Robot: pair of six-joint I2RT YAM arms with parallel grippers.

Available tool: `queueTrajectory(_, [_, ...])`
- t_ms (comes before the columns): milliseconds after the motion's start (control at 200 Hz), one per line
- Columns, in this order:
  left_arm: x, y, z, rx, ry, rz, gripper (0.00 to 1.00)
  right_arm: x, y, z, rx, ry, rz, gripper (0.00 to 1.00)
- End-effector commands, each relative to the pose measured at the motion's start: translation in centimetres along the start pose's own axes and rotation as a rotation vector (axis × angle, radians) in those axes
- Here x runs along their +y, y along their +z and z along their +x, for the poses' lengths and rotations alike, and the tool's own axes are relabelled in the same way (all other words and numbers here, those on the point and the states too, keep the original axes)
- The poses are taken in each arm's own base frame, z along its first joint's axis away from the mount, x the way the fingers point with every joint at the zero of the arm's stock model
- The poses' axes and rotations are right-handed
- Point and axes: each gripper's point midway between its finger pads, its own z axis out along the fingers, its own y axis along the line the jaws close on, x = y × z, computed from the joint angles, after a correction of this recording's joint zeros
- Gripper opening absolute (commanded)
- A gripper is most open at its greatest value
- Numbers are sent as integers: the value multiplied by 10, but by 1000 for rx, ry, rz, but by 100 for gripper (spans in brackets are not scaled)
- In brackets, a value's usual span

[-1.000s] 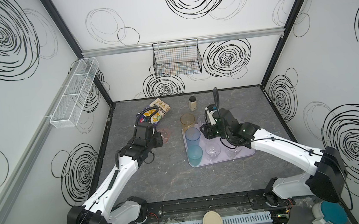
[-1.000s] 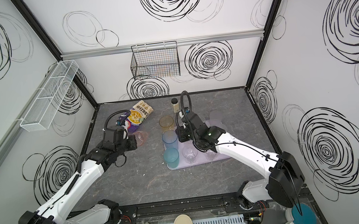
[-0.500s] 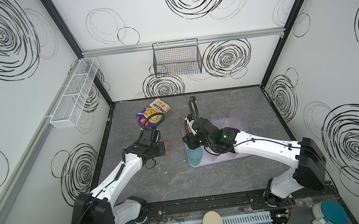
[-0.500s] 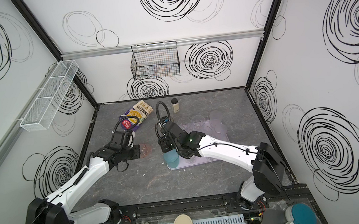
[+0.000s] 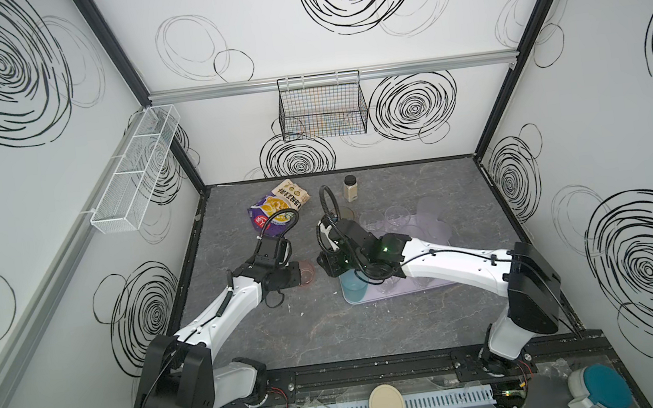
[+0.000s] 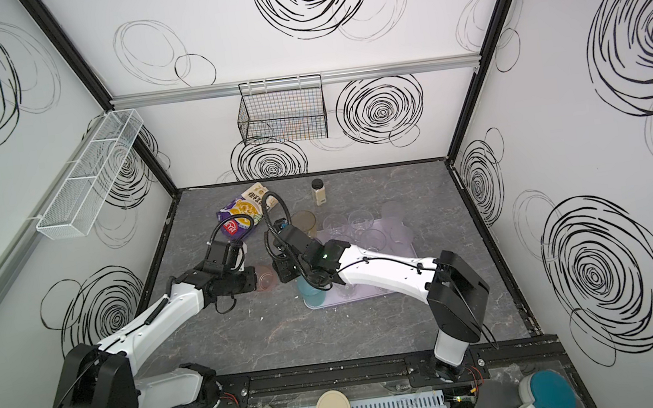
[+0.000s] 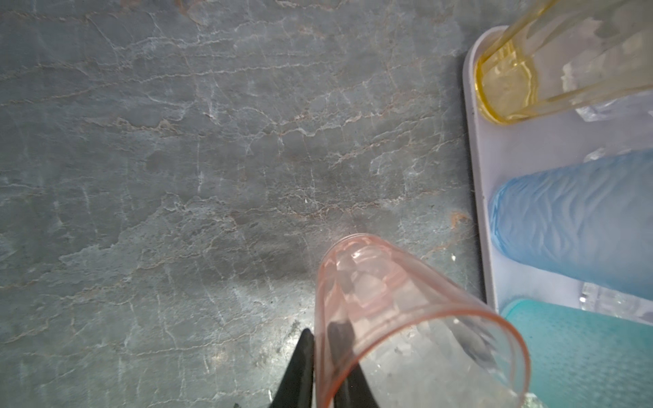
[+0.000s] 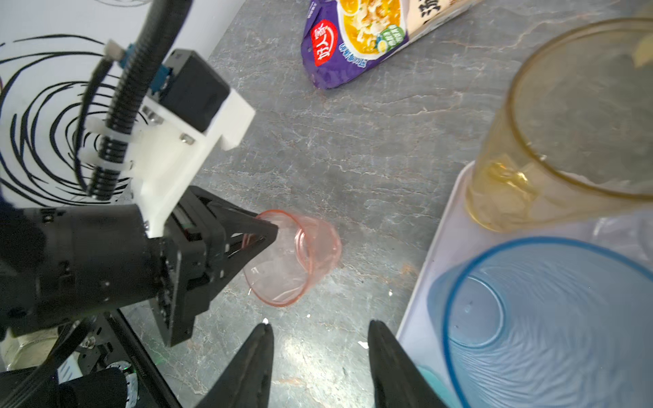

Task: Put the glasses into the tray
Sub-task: 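Lift the pink cup with the left gripper while the right reaches toward it, then grasp the pink cup with the right gripper while the left releases it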

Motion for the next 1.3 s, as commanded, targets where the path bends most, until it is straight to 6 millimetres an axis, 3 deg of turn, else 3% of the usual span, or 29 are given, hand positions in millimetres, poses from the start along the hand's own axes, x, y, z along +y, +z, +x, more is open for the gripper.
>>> queueTrajectory(0, [-1, 8, 1, -3, -11, 15, 17, 22, 6, 2, 17, -28, -27, 49])
queueTrajectory(160, [-2, 10, 3, 2, -4, 14, 18, 23, 19, 14, 87, -25, -4, 49])
queueTrajectory(530, [-7, -18, -17, -73, -32, 64, 33, -1, 44, 28, 130, -30, 77, 49])
queueTrajectory(690, [-6, -43, -35, -152, -40, 76, 39, -11, 57, 24, 142, -43, 113, 49])
queueTrajectory(840, [14, -71, -64, -363, -95, 38, 46, -14, 75, 27, 166, -64, 139, 49])
queueTrajectory(976, [28, -91, -78, -492, -142, 12, 52, -19, 88, 30, 180, -76, 173, 47])
queueTrajectory(1061, [33, -95, -80, -526, -145, -6, 53, -20, 97, 33, 191, -79, 178, 42])
queueTrajectory(1296, [46, -100, -77, -557, -153, -53, 54, -16, 104, 29, 195, -79, 171, 16])
